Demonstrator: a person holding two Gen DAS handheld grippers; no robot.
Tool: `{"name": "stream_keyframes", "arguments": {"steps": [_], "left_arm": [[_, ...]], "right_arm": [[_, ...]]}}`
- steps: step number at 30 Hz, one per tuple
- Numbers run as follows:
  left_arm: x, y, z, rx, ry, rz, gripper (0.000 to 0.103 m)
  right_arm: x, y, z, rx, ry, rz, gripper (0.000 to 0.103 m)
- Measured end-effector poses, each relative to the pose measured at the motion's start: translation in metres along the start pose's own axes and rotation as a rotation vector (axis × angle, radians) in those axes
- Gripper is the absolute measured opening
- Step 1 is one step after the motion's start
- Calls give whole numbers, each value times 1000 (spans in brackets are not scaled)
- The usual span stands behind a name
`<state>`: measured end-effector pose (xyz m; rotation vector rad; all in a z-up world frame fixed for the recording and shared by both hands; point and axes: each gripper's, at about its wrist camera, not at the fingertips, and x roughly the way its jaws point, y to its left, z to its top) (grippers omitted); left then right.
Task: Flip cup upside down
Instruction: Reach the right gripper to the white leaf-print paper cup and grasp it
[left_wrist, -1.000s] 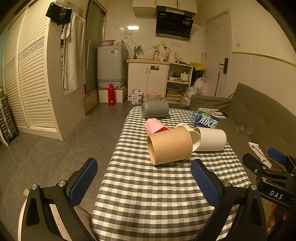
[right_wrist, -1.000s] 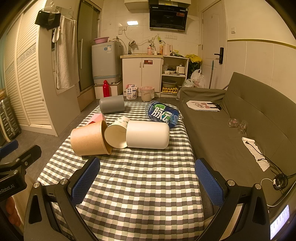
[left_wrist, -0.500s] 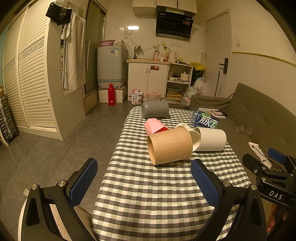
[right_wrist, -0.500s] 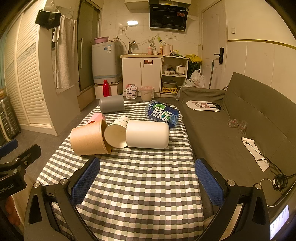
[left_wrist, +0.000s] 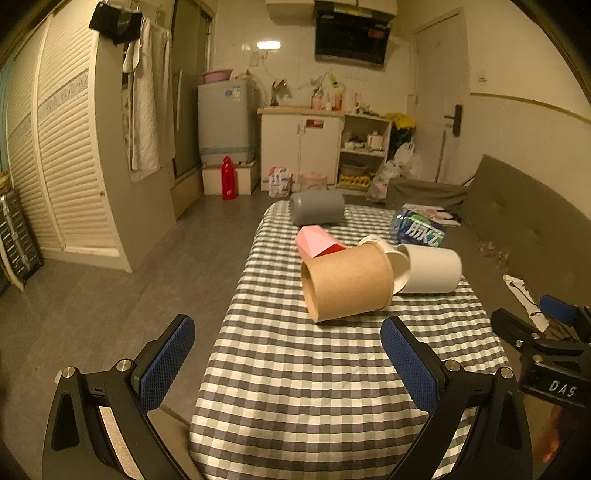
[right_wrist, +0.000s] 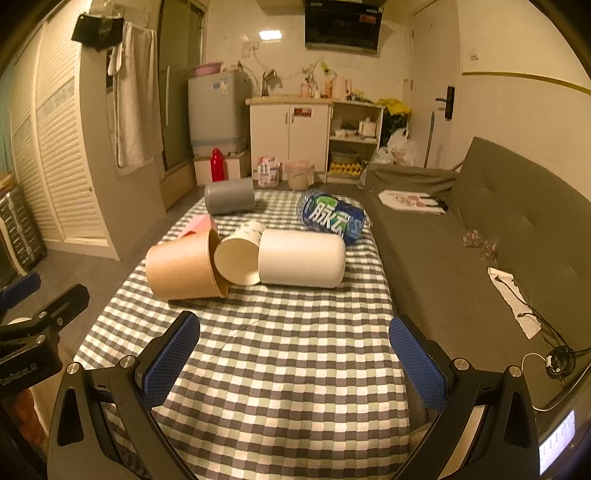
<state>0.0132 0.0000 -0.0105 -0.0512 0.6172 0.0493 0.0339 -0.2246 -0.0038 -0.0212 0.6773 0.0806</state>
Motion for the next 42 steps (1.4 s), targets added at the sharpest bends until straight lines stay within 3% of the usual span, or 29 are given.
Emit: {"name": "stream_keyframes", "arguments": {"steps": [4, 10, 13, 19, 24, 31, 36, 40, 42], "left_arm": [[16, 8, 14, -12, 56, 30, 103], [52, 25, 43, -25, 104, 52, 103], [75, 29, 57, -24, 119, 60, 103], [123, 36, 73, -25, 135, 95, 103], [152, 44, 63, -26, 164, 107, 103], [169, 55, 59, -41, 210, 89, 103], [177, 58, 60, -46, 221, 75, 103], [176, 59, 60, -42, 215, 71, 103], [176, 60, 59, -43, 216, 71, 103]], "right_arm": [[9, -11, 18, 36, 58, 10, 103], [35, -21, 76, 28, 83, -6, 103], [64, -12, 109, -29, 125, 8, 103], [137, 24, 141, -164, 256, 52, 103], [198, 45, 145, -207, 394, 108, 95], [263, 54, 134, -157, 603, 163, 81], [282, 65, 129, -185, 674, 157, 77], [290, 66, 123, -161, 715, 157, 59], [289, 67, 122, -156, 713, 158, 56]]}}
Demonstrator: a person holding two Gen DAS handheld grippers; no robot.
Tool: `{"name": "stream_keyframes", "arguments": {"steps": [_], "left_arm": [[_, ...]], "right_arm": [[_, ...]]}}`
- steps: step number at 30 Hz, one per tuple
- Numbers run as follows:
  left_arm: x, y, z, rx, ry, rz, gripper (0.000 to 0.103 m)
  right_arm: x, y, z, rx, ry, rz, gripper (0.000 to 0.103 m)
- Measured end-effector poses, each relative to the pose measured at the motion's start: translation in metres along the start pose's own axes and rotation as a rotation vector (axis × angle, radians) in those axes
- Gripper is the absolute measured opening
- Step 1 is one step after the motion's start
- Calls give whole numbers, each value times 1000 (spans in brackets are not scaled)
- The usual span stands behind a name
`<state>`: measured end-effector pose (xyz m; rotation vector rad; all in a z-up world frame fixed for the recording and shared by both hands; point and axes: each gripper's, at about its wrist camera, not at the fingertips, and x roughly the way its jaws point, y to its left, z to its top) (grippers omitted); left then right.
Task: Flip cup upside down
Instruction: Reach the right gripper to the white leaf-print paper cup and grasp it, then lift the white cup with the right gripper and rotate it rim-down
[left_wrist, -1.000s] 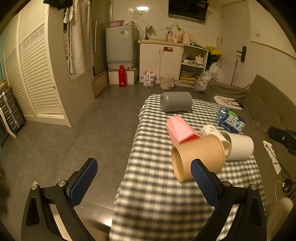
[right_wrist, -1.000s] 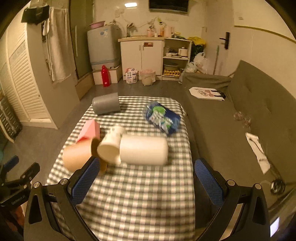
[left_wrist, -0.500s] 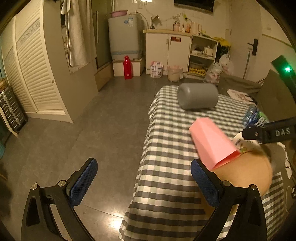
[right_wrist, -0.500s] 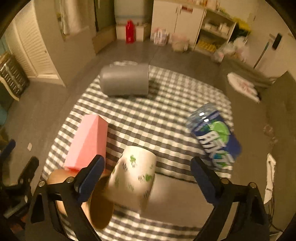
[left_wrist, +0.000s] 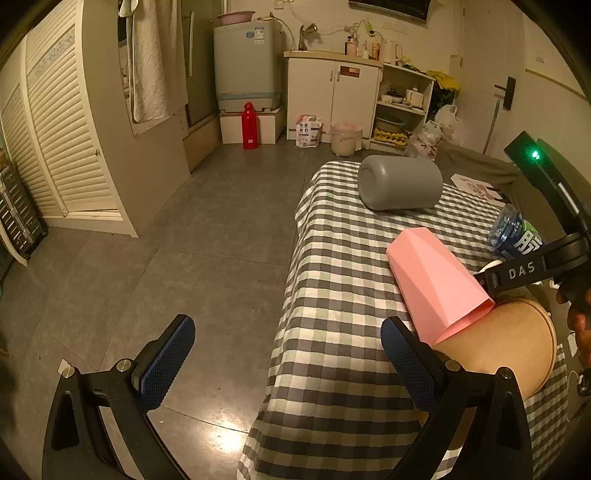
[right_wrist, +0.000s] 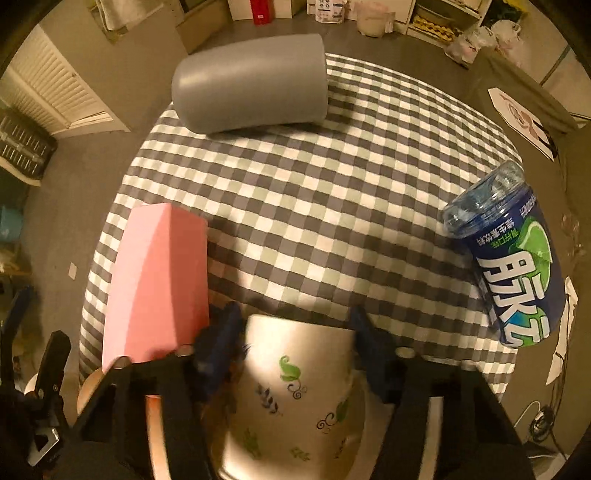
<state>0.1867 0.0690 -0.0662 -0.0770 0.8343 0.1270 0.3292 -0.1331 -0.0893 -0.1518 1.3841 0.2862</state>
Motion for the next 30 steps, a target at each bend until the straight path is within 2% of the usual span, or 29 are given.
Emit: {"name": "stream_keyframes", "arguments": {"steps": [3, 6, 14, 19, 22, 25, 30], "left_arm": [[-3, 1, -1, -1, -7, 3, 103], [-8, 0, -1, 2, -24, 7, 103], [-32, -5, -7, 31, -84, 52, 103], [-63, 0, -13, -3, -112, 44, 103], [-87, 1, -20, -15, -127, 32, 103], [-107, 1, -30, -21, -124, 19, 103], [-120, -4, -54, -9, -85, 20, 103]], "right_arm": [[-11, 1, -1, 1, -40, 10, 55], [-35, 3, -1, 4, -116, 13, 55], [-126, 6, -7, 18, -334, 18, 55], [-173, 12, -37, 0, -418, 4, 55], [-191, 14, -68, 0, -430, 2, 55], [-197, 18, -106, -3, -405, -2, 55], [-154, 17, -165, 67, -293, 51, 55]]}}
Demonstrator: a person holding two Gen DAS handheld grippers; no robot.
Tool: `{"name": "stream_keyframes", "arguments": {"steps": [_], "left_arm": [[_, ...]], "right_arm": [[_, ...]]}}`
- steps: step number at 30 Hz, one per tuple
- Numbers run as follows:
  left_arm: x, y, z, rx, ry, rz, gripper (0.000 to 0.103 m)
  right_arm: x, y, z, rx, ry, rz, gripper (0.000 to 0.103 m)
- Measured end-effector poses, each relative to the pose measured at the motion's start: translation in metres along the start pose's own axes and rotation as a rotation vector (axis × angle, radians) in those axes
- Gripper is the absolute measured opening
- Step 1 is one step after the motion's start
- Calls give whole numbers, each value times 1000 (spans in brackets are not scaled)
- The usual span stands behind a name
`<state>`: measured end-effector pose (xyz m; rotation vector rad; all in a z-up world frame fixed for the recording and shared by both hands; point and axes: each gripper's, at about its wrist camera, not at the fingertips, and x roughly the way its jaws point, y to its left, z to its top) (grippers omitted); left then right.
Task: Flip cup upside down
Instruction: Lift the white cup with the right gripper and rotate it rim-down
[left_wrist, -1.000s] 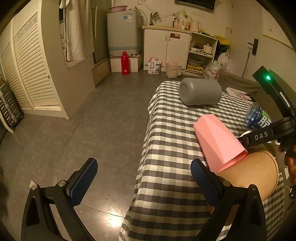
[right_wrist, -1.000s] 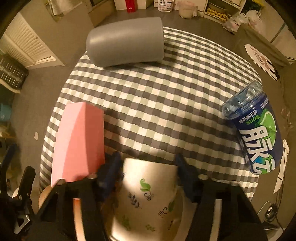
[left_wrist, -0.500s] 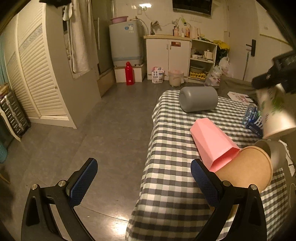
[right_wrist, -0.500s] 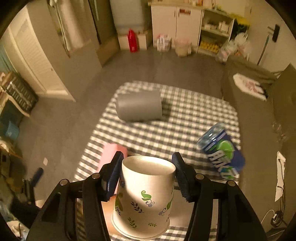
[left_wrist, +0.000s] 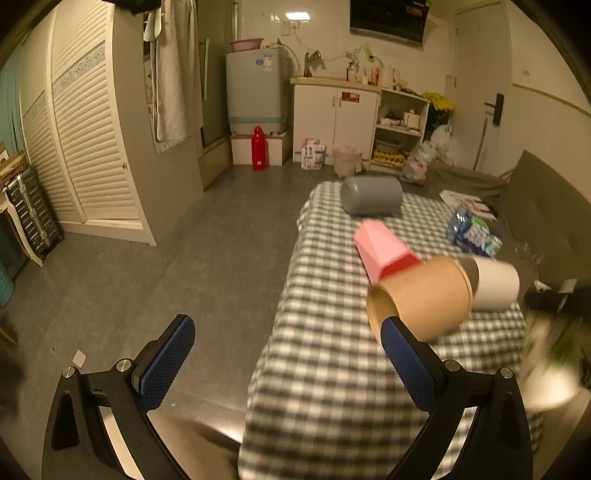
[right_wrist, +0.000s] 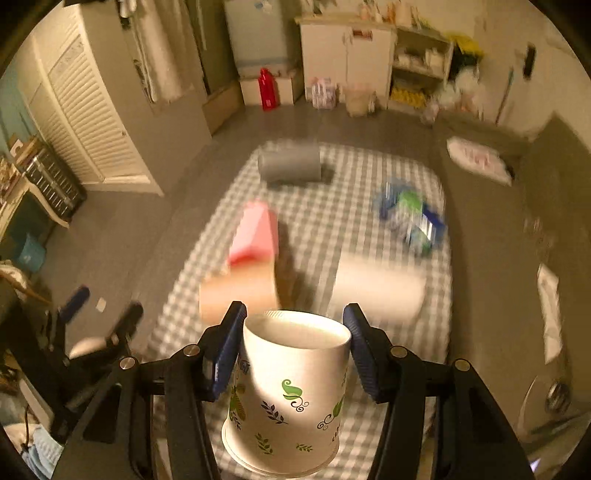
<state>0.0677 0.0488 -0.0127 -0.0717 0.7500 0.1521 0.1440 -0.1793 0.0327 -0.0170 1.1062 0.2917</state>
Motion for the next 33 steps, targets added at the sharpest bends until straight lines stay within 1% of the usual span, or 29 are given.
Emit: {"name": "stream_keyframes", "arguments": {"steps": [2, 4, 5, 7, 9, 12, 16, 17, 18, 19, 20, 23, 25, 27, 31, 33], "left_arm": [[-3, -2, -8, 9, 18, -3, 103], [-4, -5, -13, 16, 40, -5, 103], [-4, -6, -15, 20, 52, -8, 103], [-4, -9, -19, 27, 69, -10, 103], [-4, -12, -23, 34, 83, -12, 103], [-4, -18, -26, 44, 99, -20, 103], [-4, -26, -28, 51, 120, -37, 103], [-4, -28, -28, 53, 126, -41, 103], [-4, -30, -28, 53, 132, -45, 103], [-4, -33, -28, 53, 140, -49, 103], [-4, -35, -28, 52, 149, -53, 103], [-4, -44, -24, 45, 172, -69, 103], [-5, -54, -19, 52, 189, -80, 103], [-6, -65, -14, 64, 198, -90, 103], [-7, -94, -2, 110, 223, -114, 103], [-6, -111, 3, 137, 242, -131, 103]], "right_arm": [[16, -4, -22, 29, 35, 6, 55], [37, -8, -36, 57, 72, 12, 55], [48, -9, -42, 68, 92, 8, 55], [65, -12, -49, 79, 106, -6, 55], [78, -15, -51, 92, 128, -1, 55], [83, -16, -52, 95, 120, -5, 55], [86, -21, -48, 95, 89, -18, 55], [84, -22, -47, 93, 79, -21, 57], [82, -23, -45, 93, 68, -20, 62], [78, -26, -45, 96, 52, -19, 75], [72, -28, -46, 99, 32, -11, 79], [51, -36, -45, 102, -18, 8, 80], [32, -43, -45, 96, -63, -6, 80], [20, -49, -46, 94, -85, -16, 82], [-2, -72, -56, 100, -108, -58, 83], [-5, -87, -60, 105, -98, -86, 83]]}}
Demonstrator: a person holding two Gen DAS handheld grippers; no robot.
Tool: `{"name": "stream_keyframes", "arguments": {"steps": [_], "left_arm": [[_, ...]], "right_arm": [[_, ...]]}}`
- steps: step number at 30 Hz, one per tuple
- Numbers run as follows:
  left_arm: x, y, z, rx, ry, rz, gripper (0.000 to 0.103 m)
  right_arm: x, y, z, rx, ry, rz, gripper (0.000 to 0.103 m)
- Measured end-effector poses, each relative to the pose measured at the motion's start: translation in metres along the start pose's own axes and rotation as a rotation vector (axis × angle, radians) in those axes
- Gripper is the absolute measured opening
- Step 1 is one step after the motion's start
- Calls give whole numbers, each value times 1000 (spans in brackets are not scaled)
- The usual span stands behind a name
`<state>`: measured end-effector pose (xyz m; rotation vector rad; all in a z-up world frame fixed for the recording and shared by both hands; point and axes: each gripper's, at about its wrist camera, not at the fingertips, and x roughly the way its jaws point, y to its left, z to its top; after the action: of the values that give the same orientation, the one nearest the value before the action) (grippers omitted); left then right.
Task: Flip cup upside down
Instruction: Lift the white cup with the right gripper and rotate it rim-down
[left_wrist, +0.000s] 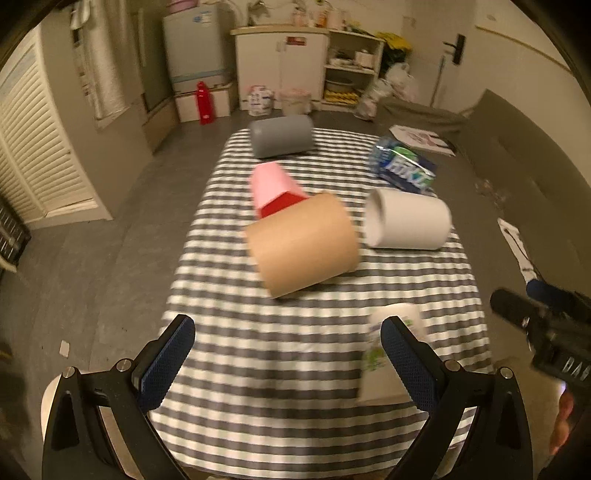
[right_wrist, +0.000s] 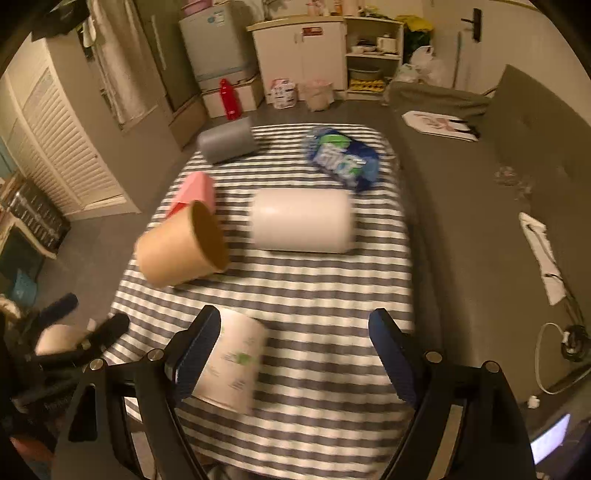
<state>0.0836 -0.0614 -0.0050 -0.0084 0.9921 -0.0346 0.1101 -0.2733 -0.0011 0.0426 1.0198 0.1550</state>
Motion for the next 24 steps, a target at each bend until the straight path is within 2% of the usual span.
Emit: {"name": "stream_keyframes", "arguments": {"steps": [2, 5, 9, 19, 22, 24], "left_arm": [[5, -15, 7, 23, 24, -21, 103], [20, -34, 15, 43, 103, -35, 103], [35, -52, 14, 79, 158, -42, 103], [64, -68, 8, 117, 237, -72, 101], [72, -71, 9, 131, 260, -84, 90], [78, -73, 9, 141, 295, -110, 67]], "right_arm": [[-1, -16, -5, 7, 9, -33, 83], [-3, -37, -12, 36, 2, -63, 83], [-2, -57, -17, 72, 5, -61, 83], [20, -66, -25, 90, 42, -37, 83], [24, -65, -26, 88, 50, -31, 83], [26, -64, -25, 88, 51, -31, 83]]}}
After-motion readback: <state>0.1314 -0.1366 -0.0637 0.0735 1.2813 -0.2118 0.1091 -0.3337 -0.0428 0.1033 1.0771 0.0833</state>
